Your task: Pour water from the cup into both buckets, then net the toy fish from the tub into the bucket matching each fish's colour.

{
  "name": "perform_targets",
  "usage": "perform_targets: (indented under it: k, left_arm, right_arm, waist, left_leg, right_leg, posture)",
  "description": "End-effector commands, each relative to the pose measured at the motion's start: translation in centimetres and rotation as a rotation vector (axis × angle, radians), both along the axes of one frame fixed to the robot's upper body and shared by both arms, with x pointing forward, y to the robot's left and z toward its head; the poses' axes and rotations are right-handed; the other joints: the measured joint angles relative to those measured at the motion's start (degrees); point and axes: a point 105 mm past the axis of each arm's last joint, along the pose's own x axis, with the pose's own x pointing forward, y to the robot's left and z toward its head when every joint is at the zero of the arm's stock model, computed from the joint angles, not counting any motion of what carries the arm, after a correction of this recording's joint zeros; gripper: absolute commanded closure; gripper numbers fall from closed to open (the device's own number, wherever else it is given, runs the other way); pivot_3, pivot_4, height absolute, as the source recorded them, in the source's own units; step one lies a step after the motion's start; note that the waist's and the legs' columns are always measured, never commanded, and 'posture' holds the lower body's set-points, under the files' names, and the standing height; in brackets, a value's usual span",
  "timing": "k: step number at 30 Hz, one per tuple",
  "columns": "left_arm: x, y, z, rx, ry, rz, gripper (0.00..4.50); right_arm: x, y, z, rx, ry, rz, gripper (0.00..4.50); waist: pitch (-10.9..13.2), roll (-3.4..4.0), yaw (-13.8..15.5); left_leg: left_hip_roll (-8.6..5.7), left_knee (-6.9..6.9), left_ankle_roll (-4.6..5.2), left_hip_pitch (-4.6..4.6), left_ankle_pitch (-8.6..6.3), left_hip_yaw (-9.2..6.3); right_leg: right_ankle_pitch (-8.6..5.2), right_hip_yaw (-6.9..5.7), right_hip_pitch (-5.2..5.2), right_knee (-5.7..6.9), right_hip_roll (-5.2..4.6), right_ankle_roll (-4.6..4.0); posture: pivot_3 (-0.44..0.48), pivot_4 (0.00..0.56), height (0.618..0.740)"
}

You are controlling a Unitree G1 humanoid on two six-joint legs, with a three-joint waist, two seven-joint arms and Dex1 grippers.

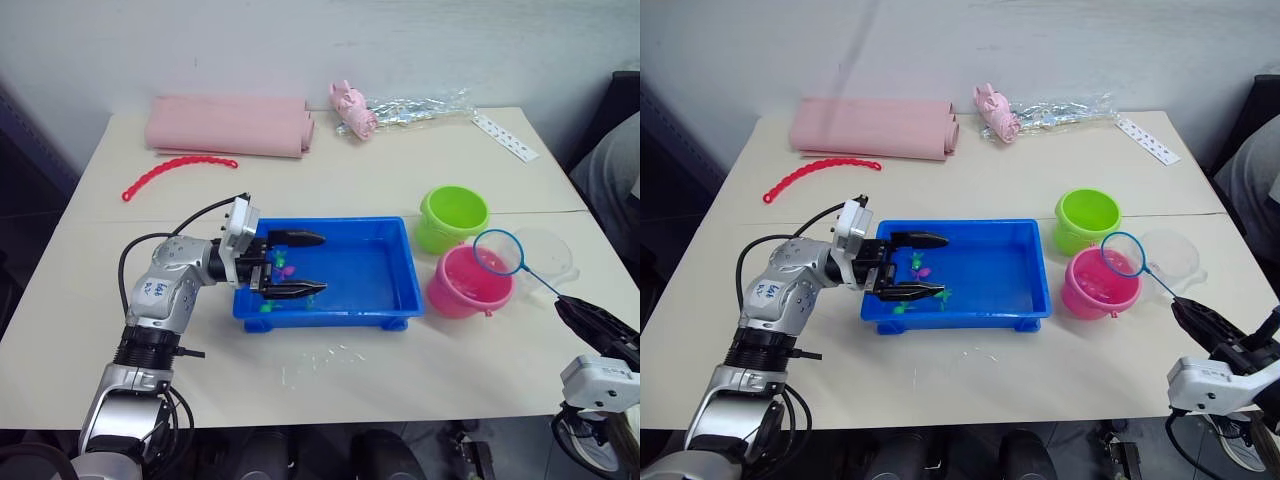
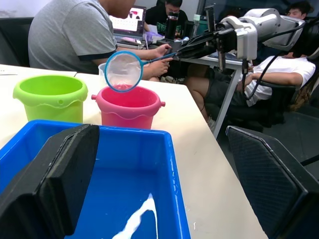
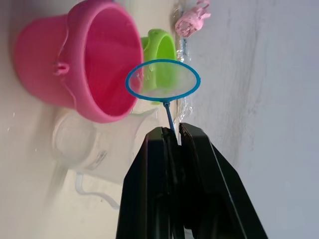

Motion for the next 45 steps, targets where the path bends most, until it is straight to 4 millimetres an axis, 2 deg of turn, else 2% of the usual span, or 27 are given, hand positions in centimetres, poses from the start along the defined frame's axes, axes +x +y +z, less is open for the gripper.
perform_targets:
  k: [1,4,7,10,13,15,18,24,26,31,36,45]
  left_arm:
    - [-0.6,1.6,0.2,0.022,-0.020,0.016,0.03]
    - [-0.6,3.5,0.1,0.042,-0.010,0.066,0.03]
    - [-0.4,5.1,0.3,0.042,-0.017,0.133,0.03]
    - [-0.1,6.1,0.7,0.002,-0.017,0.203,0.03]
    - [-0.2,7.7,0.6,-0.004,-0.030,0.298,0.03]
    - [-0.3,9.0,0.3,-0.002,-0.032,0.362,0.03]
    - [-1.0,11.8,-0.1,-0.006,-0.047,0.491,0.03]
    - [-2.7,14.4,-0.6,0.031,-0.067,0.598,0.03]
    - [-2.9,14.4,-0.5,0.032,-0.065,0.606,0.03]
    - [-4.1,14.3,-1.0,0.078,-0.027,0.600,0.03]
    - [-4.3,13.9,-0.7,0.086,-0.020,0.615,0.03]
    - [-4.2,13.7,-0.8,0.093,-0.004,0.623,0.03]
  right_arm:
    - [-0.5,1.4,2.8,0.199,-0.012,0.074,4.50]
    - [-0.5,3.2,3.4,0.475,0.128,0.155,4.50]
    - [0.5,4.4,4.8,0.740,0.204,0.221,4.50]
    - [1.8,6.1,5.5,0.844,0.288,0.299,4.50]
    - [2.7,9.5,4.6,0.929,0.523,0.406,4.50]
    - [3.2,11.4,3.6,0.932,0.654,0.449,4.50]
    - [5.5,13.5,2.6,0.909,0.750,0.448,4.50]
    - [9.5,15.7,1.0,0.767,0.791,0.392,4.50]
    - [10.3,15.9,0.9,0.761,0.795,0.383,4.50]
    - [12.8,16.4,-1.2,0.657,0.815,0.335,4.50]
    - [14.4,17.1,-1.6,0.594,0.809,0.363,4.50]
    - [14.9,19.3,-3.0,0.618,0.888,0.419,4.50]
  waist:
    - [0.00,0.03,-0.22]
    - [0.00,0.03,-0.44]
    - [0.00,0.02,-0.19]
    - [0.00,0.02,-0.16]
    - [0.00,0.03,-0.17]
    - [0.00,0.03,-0.16]
    - [0.04,0.02,-0.71]
    - [0.05,0.00,-0.26]
    - [0.05,0.00,0.06]
    - [0.05,-0.01,-0.46]
    - [0.06,0.01,-0.76]
    - [0.06,0.00,-1.45]
  left_leg:
    - [0.00,0.01,0.00,0.00,0.00,0.00]
    - [0.08,-0.02,0.00,0.05,0.00,0.00]
    - [0.10,0.01,0.00,0.07,0.00,-0.09]
    - [0.07,0.27,0.14,0.02,-0.07,-0.12]
    - [0.07,0.31,0.17,0.00,-0.09,-0.13]
    - [0.07,0.29,0.17,-0.02,-0.11,-0.16]
    - [0.11,0.29,0.14,-0.07,-0.15,-0.16]
    - [0.08,0.32,0.15,-0.10,-0.17,-0.18]
    - [0.06,0.33,0.17,-0.12,-0.19,-0.20]
    - [0.04,0.34,0.20,-0.14,-0.23,-0.18]
    - [0.06,0.29,0.16,-0.13,-0.22,-0.17]
    - [0.06,0.29,0.16,-0.12,-0.22,-0.16]
  right_leg:
    - [0.00,0.00,0.00,0.01,0.00,0.00]
    - [0.00,0.01,0.01,0.03,0.05,-0.01]
    - [0.00,-0.02,0.07,0.04,0.04,-0.01]
    - [0.00,-0.02,0.14,0.05,-0.03,-0.01]
    - [0.01,-0.03,0.14,0.04,-0.05,-0.01]
    - [0.00,-0.06,0.13,0.03,-0.04,-0.01]
    - [0.00,-0.13,0.08,0.01,-0.04,-0.01]
    - [0.00,-0.17,0.03,0.00,-0.12,-0.01]
    - [0.00,-0.20,0.04,-0.03,-0.16,-0.01]
    - [0.00,-0.18,0.03,-0.05,-0.19,-0.01]
    - [0.00,-0.19,-0.02,0.02,-0.14,-0.01]
    - [0.00,-0.20,-0.01,0.04,-0.14,-0.01]
  posture:
    - [0.000,0.150,0.740]
    - [0.000,0.150,0.740]
    - [0.000,0.150,0.740]
    - [0.000,0.150,0.740]
    - [0.000,0.150,0.740]
    - [0.000,0.150,0.740]
    - [0.000,0.150,0.740]
    - [0.000,0.150,0.740]
    - [0.000,0.150,0.740]
    - [0.000,0.150,0.740]
    - [0.000,0.150,0.740]
    - [0.000,0.150,0.740]
